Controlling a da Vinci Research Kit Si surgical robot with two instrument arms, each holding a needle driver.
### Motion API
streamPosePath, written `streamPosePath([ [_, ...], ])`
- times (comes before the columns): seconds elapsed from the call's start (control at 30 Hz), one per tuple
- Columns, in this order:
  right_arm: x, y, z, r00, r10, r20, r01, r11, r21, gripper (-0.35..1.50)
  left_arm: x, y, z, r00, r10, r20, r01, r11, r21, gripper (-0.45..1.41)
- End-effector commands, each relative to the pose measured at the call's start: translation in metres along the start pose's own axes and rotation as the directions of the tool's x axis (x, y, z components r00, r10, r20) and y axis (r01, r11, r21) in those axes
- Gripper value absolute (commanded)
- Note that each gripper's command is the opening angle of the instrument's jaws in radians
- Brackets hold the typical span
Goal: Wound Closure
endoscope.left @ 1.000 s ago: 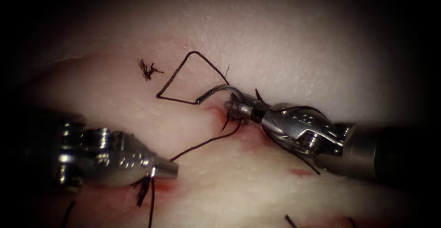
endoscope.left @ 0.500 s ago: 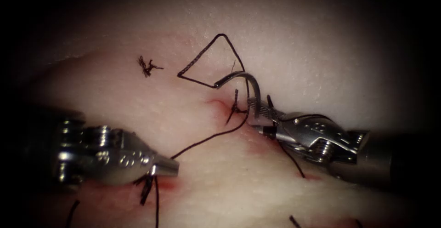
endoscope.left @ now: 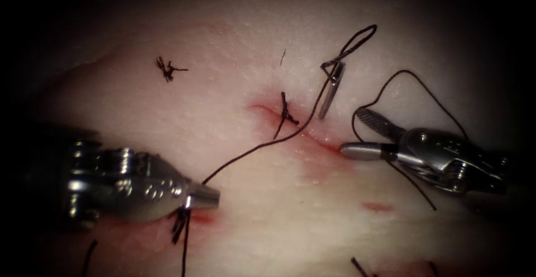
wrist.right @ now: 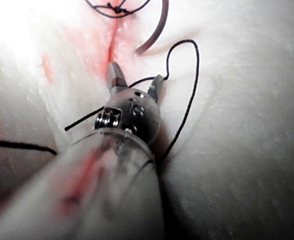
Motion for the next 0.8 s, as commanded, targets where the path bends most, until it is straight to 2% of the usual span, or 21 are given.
streamPosePath([
  [0.03, 0.0018, 0.0002, 0.0005, 1.000, 0.008, -0.025, -0.008, 1.000, -0.003, 1.47, 0.0001, -0.0002, 0.0004, 1.000, -0.001, -0.003, 0.001, 1.000, 0.006, -0.45],
  [0.1, 0.0030, 0.0005, -0.0001, 0.999, 0.007, -0.040, -0.008, 1.000, -0.012, 1.47, -0.0001, -0.0005, -0.0002, 1.000, -0.002, -0.007, 0.002, 1.000, 0.019, -0.45],
  [0.13, 0.0046, 0.0006, -0.0012, 0.998, 0.004, -0.061, -0.005, 1.000, -0.008, 1.47, -0.0003, -0.0012, -0.0016, 1.000, 0.006, -0.012, -0.006, 0.999, 0.046, -0.45],
  [0.2, 0.0053, 0.0007, -0.0017, 0.998, 0.007, -0.069, -0.007, 1.000, -0.002, 1.47, -0.0003, -0.0014, -0.0021, 1.000, 0.009, -0.018, -0.008, 0.998, 0.057, -0.45],
  [0.27, 0.0084, 0.0007, -0.0046, 0.998, 0.022, -0.064, -0.020, 0.999, 0.034, 1.47, -0.0008, -0.0032, -0.0055, 0.998, 0.008, -0.064, 0.001, 0.991, 0.133, -0.45],
  [0.47, 0.0118, -0.0010, -0.0082, 0.998, 0.060, -0.030, -0.058, 0.997, 0.060, 1.47, -0.0020, -0.0051, -0.0081, 0.998, -0.021, -0.065, 0.032, 0.984, 0.176, -0.45],
  [0.53, 0.0123, -0.0015, -0.0085, 0.998, 0.055, -0.027, -0.053, 0.997, 0.060, 1.47, -0.0020, -0.0051, -0.0082, 0.998, -0.017, -0.065, 0.029, 0.983, 0.182, -0.45],
  [0.63, 0.0142, -0.0042, -0.0087, 1.000, -0.016, -0.021, 0.017, 0.998, 0.055, 1.47, -0.0004, -0.0049, -0.0074, 0.995, -0.013, -0.094, 0.032, 0.980, 0.195, -0.45],
  [0.8, 0.0152, -0.0076, -0.0059, 0.998, -0.054, -0.022, 0.056, 0.988, 0.142, 1.43, 0.0027, -0.0044, -0.0047, 0.991, 0.001, -0.134, 0.024, 0.983, 0.185, -0.45],
])
